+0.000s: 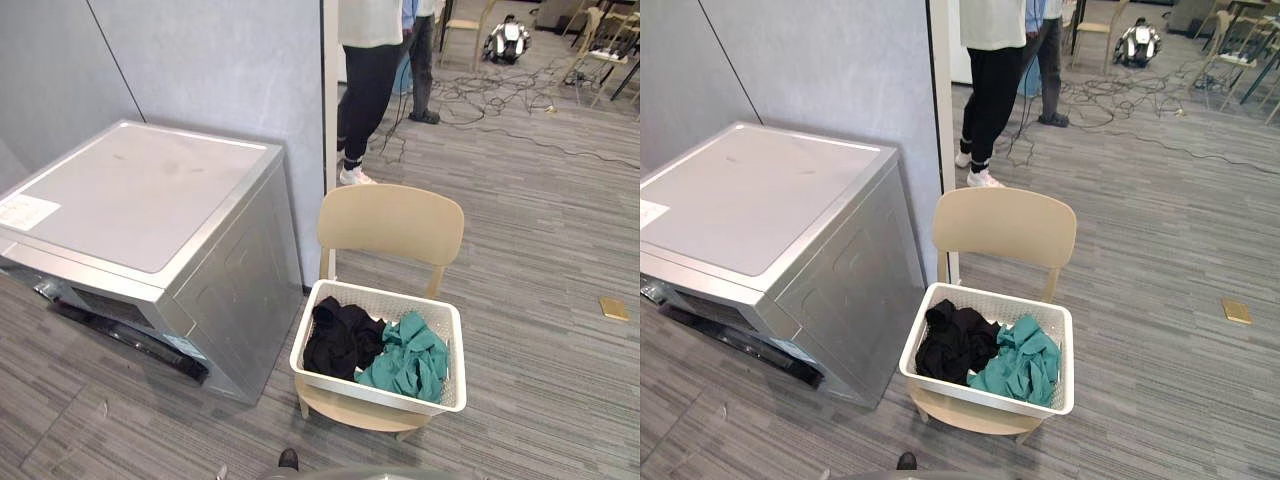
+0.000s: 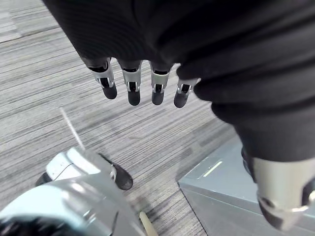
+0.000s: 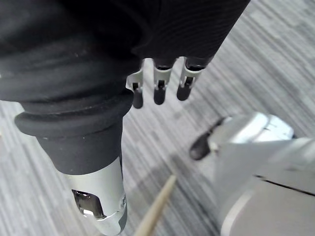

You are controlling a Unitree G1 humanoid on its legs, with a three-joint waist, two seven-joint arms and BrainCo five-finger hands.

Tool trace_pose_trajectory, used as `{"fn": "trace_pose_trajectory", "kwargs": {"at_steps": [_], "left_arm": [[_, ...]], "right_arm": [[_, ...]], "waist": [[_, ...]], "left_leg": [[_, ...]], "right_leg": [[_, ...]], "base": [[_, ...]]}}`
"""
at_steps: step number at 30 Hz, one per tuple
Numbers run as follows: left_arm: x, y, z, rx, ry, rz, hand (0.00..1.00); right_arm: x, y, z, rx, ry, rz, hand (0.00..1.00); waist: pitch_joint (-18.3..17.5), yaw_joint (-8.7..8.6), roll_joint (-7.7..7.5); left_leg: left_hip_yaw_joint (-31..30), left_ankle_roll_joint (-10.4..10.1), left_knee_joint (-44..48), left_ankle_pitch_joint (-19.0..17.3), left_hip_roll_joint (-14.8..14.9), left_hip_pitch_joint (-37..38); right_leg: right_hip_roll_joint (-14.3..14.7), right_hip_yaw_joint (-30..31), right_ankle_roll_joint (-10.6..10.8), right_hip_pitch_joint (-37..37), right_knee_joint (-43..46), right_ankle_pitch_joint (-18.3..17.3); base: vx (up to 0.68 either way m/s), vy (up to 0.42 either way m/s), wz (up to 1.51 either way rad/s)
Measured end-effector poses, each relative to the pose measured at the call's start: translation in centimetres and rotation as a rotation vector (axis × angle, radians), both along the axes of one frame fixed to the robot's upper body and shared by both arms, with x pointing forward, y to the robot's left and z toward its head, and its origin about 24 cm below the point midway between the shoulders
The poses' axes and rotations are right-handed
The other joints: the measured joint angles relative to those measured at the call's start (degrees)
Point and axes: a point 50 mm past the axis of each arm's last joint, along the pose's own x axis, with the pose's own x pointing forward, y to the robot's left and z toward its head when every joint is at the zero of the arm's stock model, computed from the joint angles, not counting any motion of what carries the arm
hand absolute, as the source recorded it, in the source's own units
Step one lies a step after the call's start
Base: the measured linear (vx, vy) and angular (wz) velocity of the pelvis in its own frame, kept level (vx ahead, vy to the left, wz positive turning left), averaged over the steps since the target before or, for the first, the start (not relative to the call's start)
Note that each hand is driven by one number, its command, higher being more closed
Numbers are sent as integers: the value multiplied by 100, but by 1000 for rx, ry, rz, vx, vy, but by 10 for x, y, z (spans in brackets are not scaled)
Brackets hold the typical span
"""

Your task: Pick up the laundry basket with both hands and put the clothes into the washing machine.

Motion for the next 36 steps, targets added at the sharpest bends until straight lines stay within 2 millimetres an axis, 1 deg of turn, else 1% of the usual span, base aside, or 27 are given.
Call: {"fn": "trace_pose_trajectory", "kwargs": {"at_steps": [2,4,7,8,9,10,12,14,17,18,19,20,21,22,23,24,25,26,27,28,29,30,31,32,33,34,36], "left_arm": [[-4,-5,-1,-25,-7,52,0],[-3,-7,-1,-36,-18,64,0],[7,-9,-1,-49,-61,51,0],[15,-8,0,-46,-86,30,0],[24,-7,1,-37,-114,8,0],[42,-6,5,-19,-170,-38,0],[61,-8,9,0,-221,-117,0],[79,-6,13,32,-265,-150,0],[81,-7,14,41,-265,-155,0],[76,-9,13,45,-243,-148,0],[75,-8,12,44,-236,-138,0],[72,-3,11,48,-226,-94,0],[76,2,12,58,-233,-58,0],[74,4,12,58,-228,-35,0],[63,3,9,50,-192,4,0],[49,1,5,32,-144,39,0],[45,1,4,25,-128,54,0],[39,4,4,16,-113,62,0],[39,0,3,2,-112,55,0],[40,-1,3,-3,-118,53,0],[39,4,3,10,-113,24,0],[42,5,4,12,-114,-18,0],[46,5,4,11,-120,-45,0],[55,8,5,16,-123,-109,0],[54,9,5,17,-112,-140,0],[47,6,3,11,-85,-194,0],[45,3,2,4,-64,-270,0]], "right_arm": [[-5,13,-3,40,3,-4,0],[-3,16,-3,54,-1,27,0],[4,17,-3,55,6,154,0],[9,17,-3,52,5,209,0],[11,18,-3,51,-2,234,0],[16,21,-3,51,-13,275,0],[22,23,-3,50,-20,327,0],[29,24,-3,43,-27,395,0],[41,19,0,14,-29,501,0],[51,13,2,-13,-34,551,0],[55,12,2,-21,-38,565,0],[61,14,2,-26,-35,579,0],[67,17,2,-29,-39,596,0],[71,18,2,-25,-41,602,0],[78,22,3,-19,-54,608,0],[78,21,3,-33,-55,595,0],[78,20,4,-33,-63,582,0],[74,18,4,-31,-72,522,0],[71,16,4,-30,-77,471,0],[68,13,4,-31,-76,428,0],[66,20,1,7,-73,396,0],[66,21,0,34,-63,389,0],[64,20,-1,39,-58,376,0],[61,26,-3,62,-47,359,0],[61,26,-3,63,-45,359,0],[63,25,-3,63,-43,366,0],[66,21,-2,49,-43,400,0]], "waist": [[-7,6,22],[-35,-4,42],[-64,-8,10],[-50,-30,4],[-41,-38,-3],[-24,-34,-46],[-33,-25,-66],[52,-35,-134],[157,1,-49],[174,10,41],[185,2,61],[213,-1,-122],[251,-7,-243],[293,25,-284],[350,101,-208],[321,140,-110],[300,140,-75],[281,134,-50],[238,102,14],[227,81,15],[171,-11,-78],[142,-171,-82],[169,-219,-42],[214,-151,-141],[216,-133,-137],[183,-136,-91],[146,-135,4]], "left_leg": [[47,7,0,-8,-1,107],[91,9,-2,-9,-17,215],[91,11,-2,-8,-41,198],[-8,11,-2,-9,-55,171],[-162,11,-1,-9,-84,138],[-415,12,3,-9,-138,51],[-827,12,57,-9,-193,-118],[-1307,8,526,-5,-293,-547],[-1881,6,986,-6,-427,-1076],[-2104,-35,859,-37,-438,-1337],[-2108,-164,691,-136,-409,-1408],[-1727,-139,487,-293,-430,-1583],[-1147,212,1363,-94,-560,-1948],[-768,318,2161,-99,-588,-2149],[-225,546,3603,-452,-299,-2227],[58,478,4295,-1003,106,-1960],[176,423,4489,-1148,332,-1809],[410,369,4649,-1180,911,-1432],[615,270,4409,-1235,1108,-1352],[888,200,4142,-1336,1006,-1283],[1036,204,3307,-1406,708,-1075],[894,168,2274,-1400,510,-774],[897,31,1853,-1385,435,-641],[815,-8,1423,-1092,198,-430],[792,15,1267,-1009,137,-308],[788,30,1044,-915,46,-110],[788,40,726,-768,-91,81]], "right_leg": [[-8,22,-3,65,55,-7],[-38,37,2,129,110,-26],[-91,-55,50,150,203,-69],[-108,-166,-12,150,296,-135],[-139,-300,-37,152,373,-193],[-194,-530,-9,153,537,-330],[-216,-815,-13,154,731,-522],[-300,-1200,56,57,1070,-567],[-327,-1798,89,-57,1460,-710],[-347,-2073,20,-308,1699,-780],[-353,-2170,-15,-398,1712,-771],[-620,-2410,-185,-595,1649,-666],[-891,-2582,-222,-751,1673,-556],[-1016,-2647,-237,-812,1641,-451],[-1065,-2715,-271,-792,1499,-238],[-1067,-2789,-218,-697,1375,-77],[-1082,-2896,-194,-636,1330,-25],[-1180,-3157,-112,-563,1359,50],[-1238,-3353,-51,-531,1373,99],[-1266,-3421,-2,-533,1339,145],[-1203,-3320,65,-530,976,118],[-983,-3250,52,-388,613,127],[-912,-3252,4,-277,425,237],[-956,-3228,-18,-112,187,568],[-937,-3218,-4,-19,123,655],[-950,-3242,-39,116,16,723],[-1022,-3154,74,172,-47,816]], "base": [[-103,4,-2],[-117,10,-2],[-132,4,16],[-105,-11,39],[-134,-28,81],[-95,-34,87],[-89,-53,108],[-75,-68,129],[-185,-64,126],[-180,-70,97],[-218,-34,104],[-132,38,86],[-127,64,77],[-144,22,41],[-164,52,26],[-131,45,31],[-80,187,77],[-45,184,104],[-82,314,111],[-80,260,111],[-117,222,136],[-88,99,155],[-110,93,149],[-72,99,90],[-72,118,52],[-40,81,4],[-107,78,-14]]}}
